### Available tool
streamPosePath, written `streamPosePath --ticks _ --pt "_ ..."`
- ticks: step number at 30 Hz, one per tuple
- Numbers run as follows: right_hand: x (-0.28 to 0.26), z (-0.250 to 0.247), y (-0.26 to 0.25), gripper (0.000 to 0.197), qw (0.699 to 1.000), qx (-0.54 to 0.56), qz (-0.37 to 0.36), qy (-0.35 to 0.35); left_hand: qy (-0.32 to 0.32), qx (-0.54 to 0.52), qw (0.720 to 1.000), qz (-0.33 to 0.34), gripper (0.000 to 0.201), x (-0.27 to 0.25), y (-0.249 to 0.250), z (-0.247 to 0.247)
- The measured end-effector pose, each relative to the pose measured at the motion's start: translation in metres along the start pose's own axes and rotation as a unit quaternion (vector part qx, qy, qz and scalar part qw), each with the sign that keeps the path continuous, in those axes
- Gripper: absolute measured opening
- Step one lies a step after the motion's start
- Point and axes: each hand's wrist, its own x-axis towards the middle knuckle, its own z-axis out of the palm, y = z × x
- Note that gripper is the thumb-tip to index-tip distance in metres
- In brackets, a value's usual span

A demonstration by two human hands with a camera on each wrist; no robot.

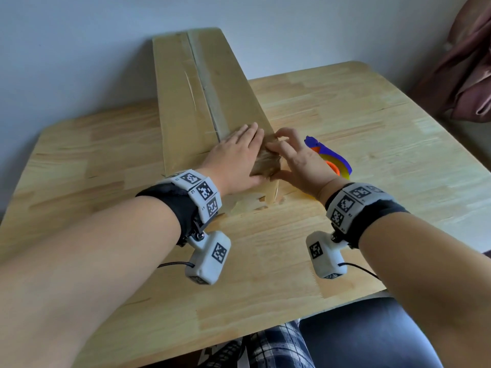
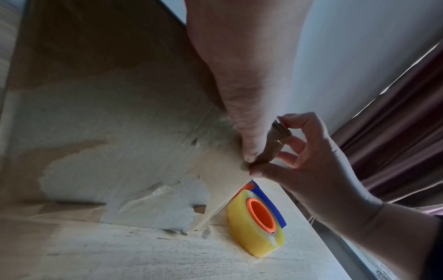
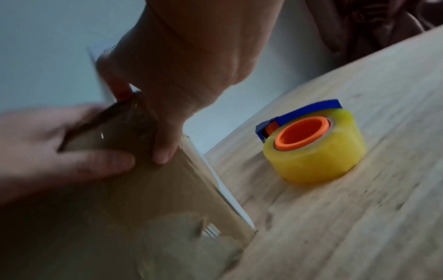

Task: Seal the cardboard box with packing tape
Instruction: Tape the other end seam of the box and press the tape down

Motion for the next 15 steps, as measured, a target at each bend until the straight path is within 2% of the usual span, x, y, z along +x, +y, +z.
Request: streamPosePath --ticks 4,6,9,12,15 --pt "0.013 -0.019 0.001 0.026 0.997 0.053 -0.047 0.043 0.002 0.006 1.000 0.008 0.087 -0.002 0.000 -0.002" --pt "0.016 -0.024 0.001 0.015 0.994 0.064 -0.069 0.064 0.002 0.004 1.000 0.008 0.083 -0.002 0.001 -0.004" --pt "0.008 -0.014 0.002 0.016 0.991 0.082 -0.032 0.102 0.000 0.014 1.000 0.006 0.082 -0.002 0.002 -0.003" --pt "-0.008 0.003 0.002 0.043 0.990 0.103 0.008 0.099 0.005 0.029 1.000 0.008 0.082 -0.001 0.002 0.000" --pt "-0.009 0.008 -0.002 0.047 0.980 0.153 0.039 0.121 0.015 0.033 0.999 0.030 0.076 -0.009 -0.006 0.002"
